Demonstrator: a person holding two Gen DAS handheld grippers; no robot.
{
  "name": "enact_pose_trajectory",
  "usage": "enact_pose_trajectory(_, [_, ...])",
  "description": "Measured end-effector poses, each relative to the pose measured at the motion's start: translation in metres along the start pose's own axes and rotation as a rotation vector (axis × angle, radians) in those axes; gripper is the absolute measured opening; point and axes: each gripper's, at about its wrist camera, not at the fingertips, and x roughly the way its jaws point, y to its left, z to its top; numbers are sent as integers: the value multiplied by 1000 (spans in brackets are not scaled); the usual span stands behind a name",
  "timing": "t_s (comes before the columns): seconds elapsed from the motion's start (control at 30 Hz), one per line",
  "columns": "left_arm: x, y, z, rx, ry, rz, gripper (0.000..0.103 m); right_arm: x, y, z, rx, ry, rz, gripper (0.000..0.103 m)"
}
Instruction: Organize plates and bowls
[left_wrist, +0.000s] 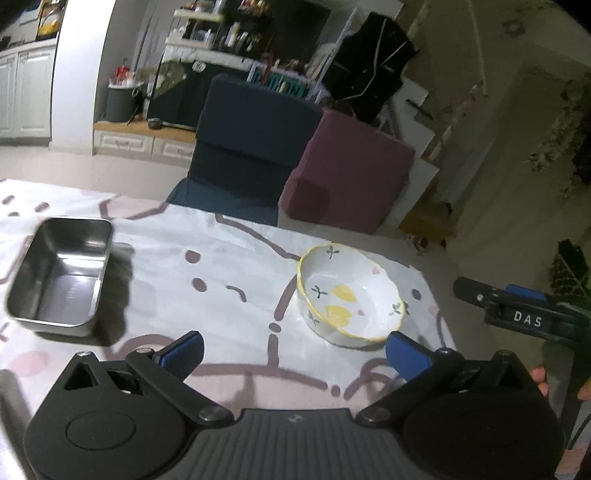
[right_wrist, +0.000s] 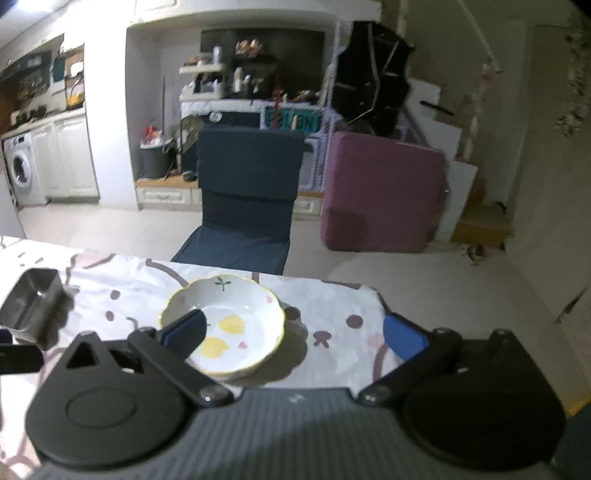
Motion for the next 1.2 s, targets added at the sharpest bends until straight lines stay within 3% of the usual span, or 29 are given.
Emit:
enact_pose_trajectory(0.23, [60,-4,21,-7,64,16,103,80,-5,19,8,71,17,102])
enact_pose_trajectory(0.33, [75,-1,31,-39,62,-14,103,113,-6,24,-3,109,26,96])
enact_pose_trajectory(0.4, [86,-1,36,-51,66,-20,101,131,-7,27,2,132,38,84])
enact_pose_trajectory(0.73, [128,-2,47,-2,118,-30,66,180,-13,24,95,311,117,38])
enact_pose_trajectory(0.8, [136,-2,48,18,133,-28,60,184,-10,21,101,330,121,24])
enact_pose_trajectory(0.9, [145,-5,48,43,160,-18,52,186,-7,18,106,340,114,17])
enact_pose_trajectory(1.1, [160,-9,45,70,207,-18,23,177,-5,14,92,335,105,17])
enact_pose_trajectory(1.2, [164,-10,44,61,228,-27,18,177,-5,13,95,332,103,16])
